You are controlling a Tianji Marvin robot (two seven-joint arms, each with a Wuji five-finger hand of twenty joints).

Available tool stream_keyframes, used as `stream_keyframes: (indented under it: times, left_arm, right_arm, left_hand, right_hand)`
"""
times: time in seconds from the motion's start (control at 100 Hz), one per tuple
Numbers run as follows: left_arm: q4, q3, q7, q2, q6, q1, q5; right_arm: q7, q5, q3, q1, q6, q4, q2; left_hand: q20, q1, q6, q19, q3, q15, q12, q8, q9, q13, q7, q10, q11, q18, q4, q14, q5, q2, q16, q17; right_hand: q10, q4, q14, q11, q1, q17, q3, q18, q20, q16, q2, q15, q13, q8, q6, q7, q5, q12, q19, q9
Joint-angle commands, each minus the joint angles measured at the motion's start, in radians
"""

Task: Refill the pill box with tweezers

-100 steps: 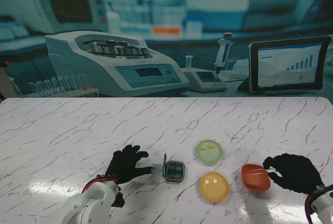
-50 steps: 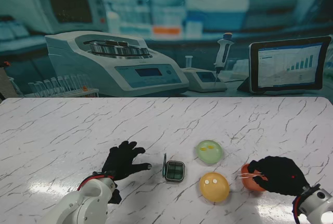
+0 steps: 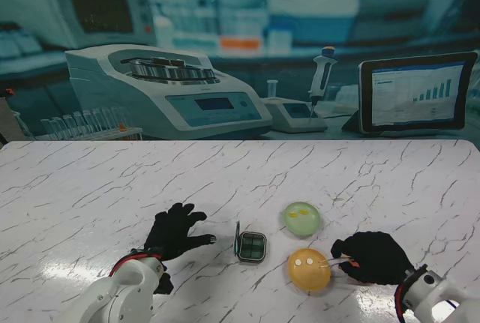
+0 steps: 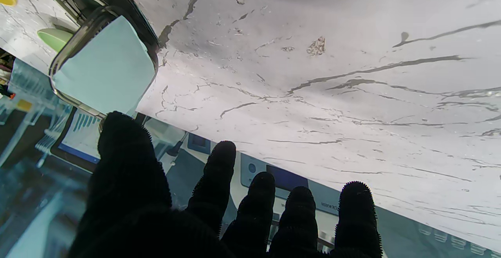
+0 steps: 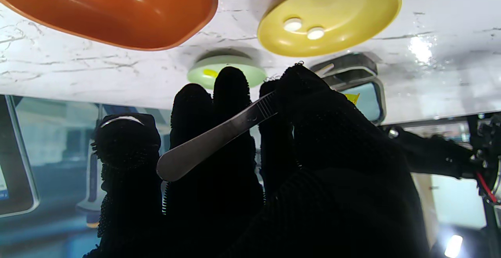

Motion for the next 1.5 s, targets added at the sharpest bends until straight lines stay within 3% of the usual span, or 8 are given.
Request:
stream_keyframes:
  times: [0.0, 0.69, 1.49]
  left_arm:
    - [0.01, 0.0, -0.003, -0.006, -0.031, 0.011, -0.01]
    - [0.025, -0.02, 0.033, -0.013, -0.061, 0.033, -0.032]
    - [0.02, -0.037, 0.04, -0.015, -0.07, 0.042, -0.038]
  right_arm:
    - [0.013, 0.001, -0.012, -0.001, 0.003, 0.002, -0.001]
    - [0.009, -0.07, -0.149, 0.102, 0.117, 0.072, 0.016]
    - [0.042, -0.1, -0.222, 0.149, 0.167, 0.086, 0.024]
  left_hand:
    - [0.007, -0.02, -0.02, -0.042, 0.009, -0.027, -0.01, -0.015, -0.014, -0.035, -0.011, 0.0, -0.023, 0.012, 0.031, -0.008, -0.012, 0.043, 0.003, -0.01]
    - [0.007, -0.029, -0.015, -0.052, 0.009, -0.031, -0.011, -0.033, -0.015, -0.037, -0.025, 0.002, -0.026, 0.012, 0.031, -0.006, -0.023, 0.043, 0.001, -0.01]
    - [0.006, -0.046, -0.017, -0.073, 0.01, -0.036, -0.014, -0.041, -0.019, -0.04, -0.029, 0.01, -0.031, 0.018, 0.031, -0.004, -0.029, 0.04, 0.0, -0.011]
  right_hand:
    - [0.042, 0.012, -0.04, 0.032, 0.008, 0.016, 0.027, -0.503, -0.008, 0.021, 0.014, 0.033, 0.016, 0.003, -0.015, 0.047, 0.05, 0.006, 0.044, 0.026]
    - [0.026, -0.006, -0.041, 0.015, -0.002, -0.026, 0.052, -0.499, -0.018, 0.023, -0.032, -0.001, -0.031, -0.045, 0.012, 0.006, -0.026, 0.026, 0.009, -0.023]
    - [0.033, -0.013, -0.038, -0.006, 0.003, -0.087, 0.094, -0.491, 0.017, 0.071, -0.025, -0.017, -0.091, 0.009, 0.027, -0.077, -0.039, 0.102, -0.008, -0.078]
